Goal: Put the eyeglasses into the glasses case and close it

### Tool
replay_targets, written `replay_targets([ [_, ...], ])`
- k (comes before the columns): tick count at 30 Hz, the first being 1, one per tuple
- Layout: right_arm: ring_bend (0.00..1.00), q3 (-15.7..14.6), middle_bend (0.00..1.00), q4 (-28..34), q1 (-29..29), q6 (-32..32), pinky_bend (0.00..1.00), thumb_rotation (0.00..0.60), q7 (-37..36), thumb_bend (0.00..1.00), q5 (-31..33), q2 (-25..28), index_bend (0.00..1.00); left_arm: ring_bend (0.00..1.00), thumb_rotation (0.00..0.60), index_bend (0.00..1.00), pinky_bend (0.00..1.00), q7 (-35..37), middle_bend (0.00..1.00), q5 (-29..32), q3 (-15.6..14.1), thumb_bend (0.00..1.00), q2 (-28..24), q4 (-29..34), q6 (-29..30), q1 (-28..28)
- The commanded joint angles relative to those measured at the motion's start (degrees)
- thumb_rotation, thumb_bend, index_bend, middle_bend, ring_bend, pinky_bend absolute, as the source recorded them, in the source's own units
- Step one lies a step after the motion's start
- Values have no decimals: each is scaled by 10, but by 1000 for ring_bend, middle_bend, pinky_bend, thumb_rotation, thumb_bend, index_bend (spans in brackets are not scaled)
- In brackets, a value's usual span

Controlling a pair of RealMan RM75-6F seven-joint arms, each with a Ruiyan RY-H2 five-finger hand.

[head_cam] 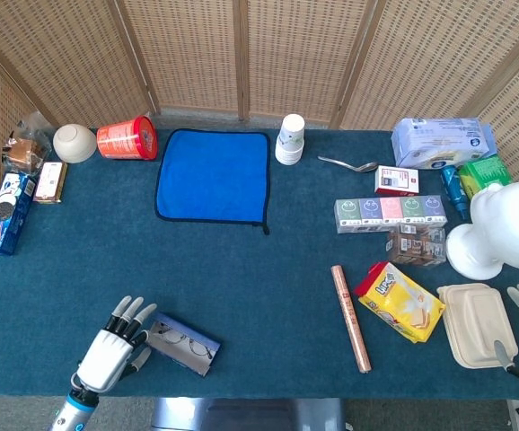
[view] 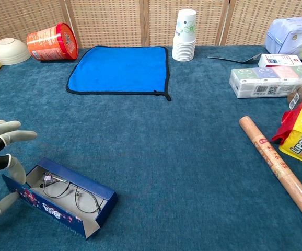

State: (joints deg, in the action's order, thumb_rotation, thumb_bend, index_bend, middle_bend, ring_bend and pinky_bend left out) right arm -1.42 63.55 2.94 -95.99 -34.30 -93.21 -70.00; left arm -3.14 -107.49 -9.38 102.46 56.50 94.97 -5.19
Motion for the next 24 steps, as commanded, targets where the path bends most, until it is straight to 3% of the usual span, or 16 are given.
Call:
replay_targets([
  [1, 0, 0, 11, 0, 1, 0, 237, 600, -1, 402, 0, 0, 0, 9, 600, 474, 0, 5, 132, 4, 2, 319, 4, -7, 1, 1],
  [12, 0, 2, 11, -2, 3, 1, 238, 600, -6, 402, 4, 1, 0, 0, 600, 456, 0, 22, 119, 17, 16, 315, 26, -29, 7, -4],
  [24, 0, 3, 11, -9, 8, 0, 238, 600, -16, 402, 7, 1, 0, 0, 600, 335, 0, 15, 60, 36, 32, 308, 45, -29, -1, -13],
])
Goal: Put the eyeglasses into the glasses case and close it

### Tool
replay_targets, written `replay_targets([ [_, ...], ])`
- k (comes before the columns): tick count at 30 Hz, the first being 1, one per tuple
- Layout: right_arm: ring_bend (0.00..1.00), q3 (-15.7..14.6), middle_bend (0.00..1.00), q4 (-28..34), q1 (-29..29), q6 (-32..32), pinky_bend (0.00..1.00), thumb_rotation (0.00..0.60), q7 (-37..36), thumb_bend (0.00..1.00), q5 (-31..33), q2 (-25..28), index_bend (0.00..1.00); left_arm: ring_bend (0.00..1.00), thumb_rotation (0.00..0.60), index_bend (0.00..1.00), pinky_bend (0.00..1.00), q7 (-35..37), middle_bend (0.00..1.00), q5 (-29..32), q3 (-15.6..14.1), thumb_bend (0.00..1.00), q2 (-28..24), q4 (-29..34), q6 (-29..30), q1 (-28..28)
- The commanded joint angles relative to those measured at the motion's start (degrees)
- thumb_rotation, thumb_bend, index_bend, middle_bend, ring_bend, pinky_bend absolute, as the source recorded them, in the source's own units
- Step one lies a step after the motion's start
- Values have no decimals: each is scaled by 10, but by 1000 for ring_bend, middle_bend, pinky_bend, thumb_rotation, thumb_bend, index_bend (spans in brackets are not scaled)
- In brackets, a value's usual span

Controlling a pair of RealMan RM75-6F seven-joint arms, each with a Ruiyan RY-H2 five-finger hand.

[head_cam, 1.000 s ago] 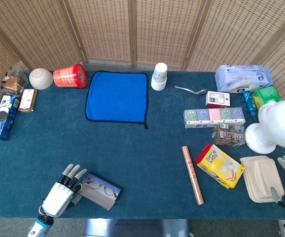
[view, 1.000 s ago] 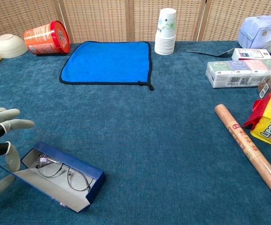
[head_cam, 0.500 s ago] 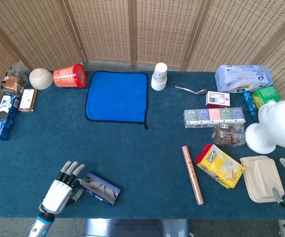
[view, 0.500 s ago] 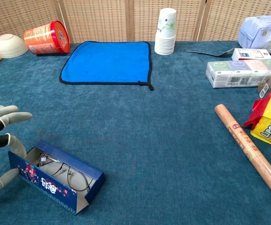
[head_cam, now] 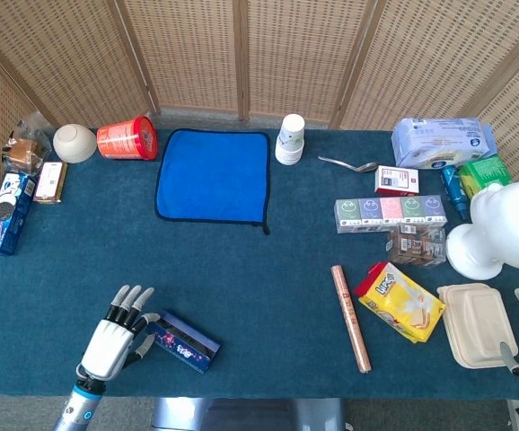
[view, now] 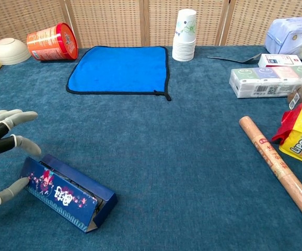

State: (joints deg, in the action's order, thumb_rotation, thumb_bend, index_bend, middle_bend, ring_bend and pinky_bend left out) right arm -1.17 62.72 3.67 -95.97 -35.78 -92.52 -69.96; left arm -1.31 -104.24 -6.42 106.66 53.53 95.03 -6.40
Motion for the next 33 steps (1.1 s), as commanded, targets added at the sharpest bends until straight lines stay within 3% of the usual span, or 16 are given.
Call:
replay_targets([
  [1, 0, 0, 11, -2, 1, -1, 238, 600, -2, 402, 1, 0, 0, 0, 600, 319, 0, -5, 48, 4, 3, 308, 4, 0, -2, -1],
  [8, 0, 1, 11, -6, 4, -4, 238, 600, -9, 402, 1, 0, 0, 0, 600, 221, 0, -14, 0, 12, 9, 302, 12, -4, -9, -6],
  [24, 0, 3, 11, -12, 7, -6, 238, 600, -16, 403, 2, -1, 0, 0, 600, 205, 0, -78, 0, 27, 39, 299, -15, 66, -40, -44],
  [28, 0, 4, 11, -5, 5, -3, 238, 600, -9, 402, 1, 2, 0, 0, 595, 205, 0, -95, 0, 34, 42, 300, -65, 136, -47, -49],
  [33, 0, 5, 11, 7, 1, 2, 237, 600, 2, 404, 1, 7, 0, 0, 532, 207, 0, -130, 0, 52, 29, 296, -147, 255, -90, -52],
])
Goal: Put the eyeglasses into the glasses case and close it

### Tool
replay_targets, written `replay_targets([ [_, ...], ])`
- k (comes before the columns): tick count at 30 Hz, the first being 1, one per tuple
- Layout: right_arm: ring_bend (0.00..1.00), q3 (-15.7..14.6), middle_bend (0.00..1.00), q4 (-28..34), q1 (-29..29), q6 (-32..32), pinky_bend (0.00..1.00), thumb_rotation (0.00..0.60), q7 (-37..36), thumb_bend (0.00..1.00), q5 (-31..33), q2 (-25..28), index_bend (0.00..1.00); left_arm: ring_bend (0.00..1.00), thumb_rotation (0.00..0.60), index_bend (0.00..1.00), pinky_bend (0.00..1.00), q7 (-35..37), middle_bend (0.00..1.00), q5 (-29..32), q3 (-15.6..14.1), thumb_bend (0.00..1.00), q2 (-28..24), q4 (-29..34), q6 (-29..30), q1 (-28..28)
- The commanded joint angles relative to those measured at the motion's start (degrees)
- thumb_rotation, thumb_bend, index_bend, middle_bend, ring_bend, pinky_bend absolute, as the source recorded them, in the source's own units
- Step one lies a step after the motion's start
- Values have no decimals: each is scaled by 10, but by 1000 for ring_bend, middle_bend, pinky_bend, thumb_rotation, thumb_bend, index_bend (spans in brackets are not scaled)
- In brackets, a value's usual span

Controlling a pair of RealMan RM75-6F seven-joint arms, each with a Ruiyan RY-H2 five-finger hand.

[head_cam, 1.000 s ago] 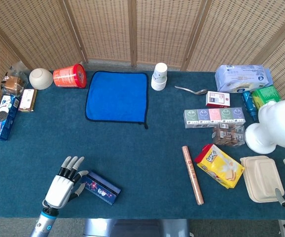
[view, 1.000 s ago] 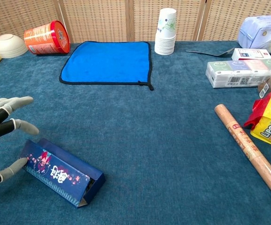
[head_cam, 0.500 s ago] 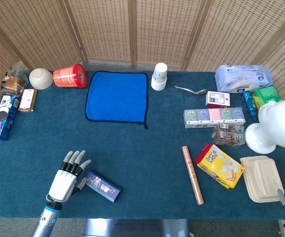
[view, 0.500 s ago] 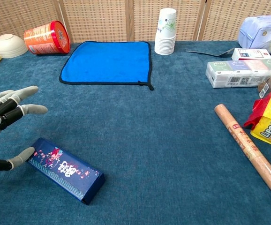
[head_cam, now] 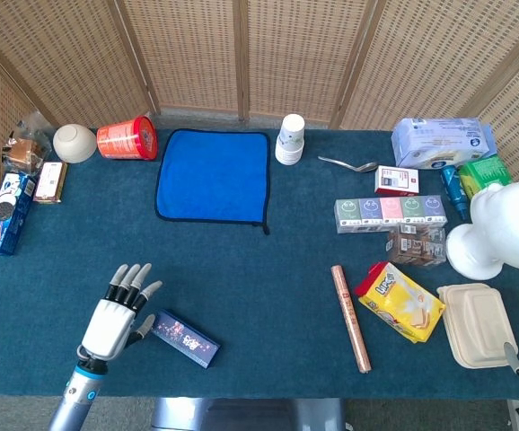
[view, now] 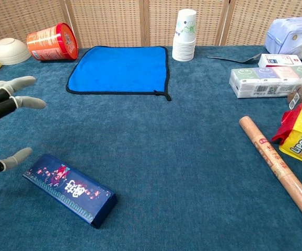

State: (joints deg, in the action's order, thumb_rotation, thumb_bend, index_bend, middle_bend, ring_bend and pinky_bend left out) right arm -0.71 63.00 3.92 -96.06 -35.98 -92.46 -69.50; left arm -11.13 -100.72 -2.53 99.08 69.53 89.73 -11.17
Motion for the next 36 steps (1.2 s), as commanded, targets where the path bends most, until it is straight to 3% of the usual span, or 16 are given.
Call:
replay_targets([
  [1, 0, 1, 11, 7, -2, 4, 237, 600, 6, 403, 1, 4, 0, 0, 522, 206, 0, -38, 0, 21, -13, 293, -86, 116, -47, -6],
  [11, 0, 4, 11, 35, -6, 14, 238, 600, 28, 407, 5, 18, 0, 0, 356, 188, 0, -122, 0, 69, -40, 248, -213, 280, -147, -24],
  [16, 0, 6, 12, 51, -3, 17, 237, 600, 37, 409, 13, 22, 0, 0, 324, 152, 0, -168, 0, 96, -42, 247, -247, 331, -198, -42],
  [36, 0, 15, 11, 80, 5, 14, 238, 600, 61, 410, 27, 37, 0, 0, 306, 56, 0, -274, 0, 126, -31, 220, -188, 295, -281, -88],
])
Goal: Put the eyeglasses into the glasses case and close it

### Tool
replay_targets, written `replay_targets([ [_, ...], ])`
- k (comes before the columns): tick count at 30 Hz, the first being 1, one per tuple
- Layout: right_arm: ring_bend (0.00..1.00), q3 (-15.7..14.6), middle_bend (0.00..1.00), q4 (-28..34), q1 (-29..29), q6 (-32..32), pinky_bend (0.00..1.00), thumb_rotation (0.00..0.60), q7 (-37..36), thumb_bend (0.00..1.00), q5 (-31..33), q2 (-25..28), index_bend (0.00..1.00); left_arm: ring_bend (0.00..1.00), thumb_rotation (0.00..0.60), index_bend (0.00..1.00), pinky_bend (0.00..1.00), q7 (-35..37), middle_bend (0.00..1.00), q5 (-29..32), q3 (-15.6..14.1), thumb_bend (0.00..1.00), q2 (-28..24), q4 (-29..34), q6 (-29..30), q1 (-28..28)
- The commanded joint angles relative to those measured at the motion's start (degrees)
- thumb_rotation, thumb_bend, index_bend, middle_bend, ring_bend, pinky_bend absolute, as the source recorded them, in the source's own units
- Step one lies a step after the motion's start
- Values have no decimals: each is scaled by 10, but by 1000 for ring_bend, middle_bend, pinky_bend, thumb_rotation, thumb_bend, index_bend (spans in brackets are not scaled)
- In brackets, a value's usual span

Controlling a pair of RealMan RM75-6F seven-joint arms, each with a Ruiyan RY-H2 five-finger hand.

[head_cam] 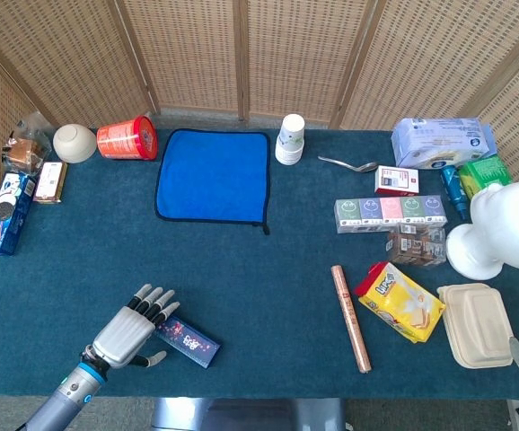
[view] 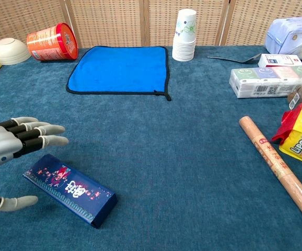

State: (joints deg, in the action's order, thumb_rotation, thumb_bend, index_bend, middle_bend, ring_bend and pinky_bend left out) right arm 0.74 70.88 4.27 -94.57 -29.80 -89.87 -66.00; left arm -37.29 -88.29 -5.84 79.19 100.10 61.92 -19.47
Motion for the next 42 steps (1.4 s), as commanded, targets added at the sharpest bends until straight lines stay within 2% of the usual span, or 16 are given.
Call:
replay_targets([
  [1, 0, 1, 11, 2, 2, -2, 238, 600, -1, 409, 2, 2, 0, 0, 303, 54, 0, -17, 0, 2, 3, 220, 15, -14, -4, -6],
  [6, 0, 3, 11, 5, 4, -5, 237, 599, -2, 410, 3, 5, 0, 0, 303, 50, 0, -34, 0, 7, 10, 221, 35, -26, -13, -15],
  [9, 0, 4, 11, 6, 7, -9, 238, 600, -4, 409, 4, 6, 0, 0, 307, 85, 0, -50, 0, 9, 16, 221, 53, -32, -19, -24],
  [14, 0, 5, 11, 2, 15, -14, 238, 600, -12, 410, 9, 8, 0, 0, 304, 342, 0, -55, 0, 17, 22, 222, 75, -33, -35, -38],
  [22, 0, 8, 11, -5, 20, -17, 237, 600, -22, 410, 12, 7, 0, 0, 308, 506, 0, -59, 0, 21, 24, 224, 83, -37, -29, -44],
  [29, 0, 8, 11, -2, 18, -14, 238, 600, -20, 409, 10, 8, 0, 0, 307, 519, 0, -37, 0, 19, 32, 223, 68, -34, -1, -39],
  [35, 0, 11, 11, 6, 15, -10, 237, 600, -15, 410, 10, 8, 0, 0, 317, 508, 0, -14, 0, 32, 55, 223, 39, -28, 12, -46],
  [42, 0, 14, 11, 20, 9, -1, 237, 599, -2, 410, 11, 9, 0, 0, 315, 480, 0, 10, 0, 60, 80, 223, 33, -51, 8, -59],
])
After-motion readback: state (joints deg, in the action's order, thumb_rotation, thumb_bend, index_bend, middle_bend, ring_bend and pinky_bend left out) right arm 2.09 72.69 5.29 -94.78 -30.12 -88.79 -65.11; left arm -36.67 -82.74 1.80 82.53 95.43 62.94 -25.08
